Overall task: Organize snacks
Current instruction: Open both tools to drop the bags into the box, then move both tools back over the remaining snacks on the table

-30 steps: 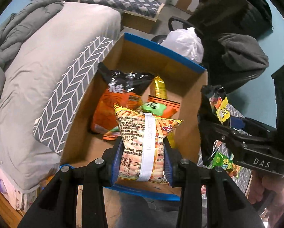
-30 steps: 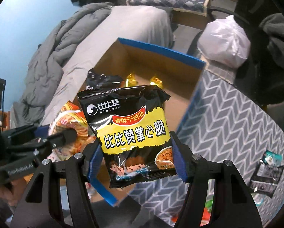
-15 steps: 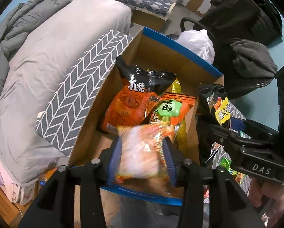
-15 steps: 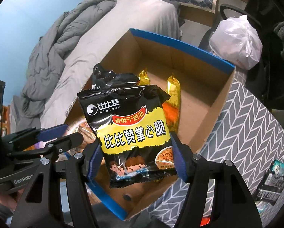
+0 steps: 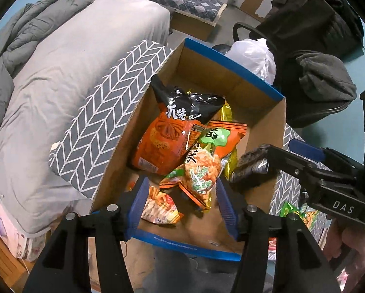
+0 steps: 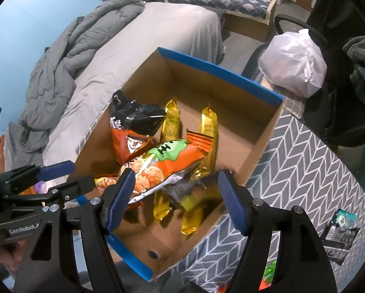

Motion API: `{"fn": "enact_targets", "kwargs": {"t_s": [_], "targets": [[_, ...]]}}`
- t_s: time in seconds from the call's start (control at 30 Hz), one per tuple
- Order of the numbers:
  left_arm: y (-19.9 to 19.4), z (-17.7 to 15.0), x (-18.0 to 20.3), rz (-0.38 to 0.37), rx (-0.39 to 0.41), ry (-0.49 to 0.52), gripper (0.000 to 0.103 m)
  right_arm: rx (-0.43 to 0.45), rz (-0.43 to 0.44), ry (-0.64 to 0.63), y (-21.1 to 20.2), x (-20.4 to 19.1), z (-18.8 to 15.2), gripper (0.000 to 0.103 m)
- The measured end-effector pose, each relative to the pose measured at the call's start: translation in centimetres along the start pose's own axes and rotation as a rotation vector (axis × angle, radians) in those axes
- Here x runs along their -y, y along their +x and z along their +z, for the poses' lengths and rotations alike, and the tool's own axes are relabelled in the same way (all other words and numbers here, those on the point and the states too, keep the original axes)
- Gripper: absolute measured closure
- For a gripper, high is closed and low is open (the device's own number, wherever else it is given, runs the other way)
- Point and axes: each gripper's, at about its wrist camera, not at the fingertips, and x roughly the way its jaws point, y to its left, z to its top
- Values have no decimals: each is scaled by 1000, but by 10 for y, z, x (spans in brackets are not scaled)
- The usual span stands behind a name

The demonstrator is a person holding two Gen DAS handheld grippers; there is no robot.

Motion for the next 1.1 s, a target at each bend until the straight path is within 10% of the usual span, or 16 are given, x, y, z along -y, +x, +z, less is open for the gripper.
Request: {"fn": "enact_targets", "kwargs": {"t_s": [1.1], "targets": [[6, -83, 142, -21, -97, -112, 31, -23, -38, -55, -64, 120, -84, 26]]}}
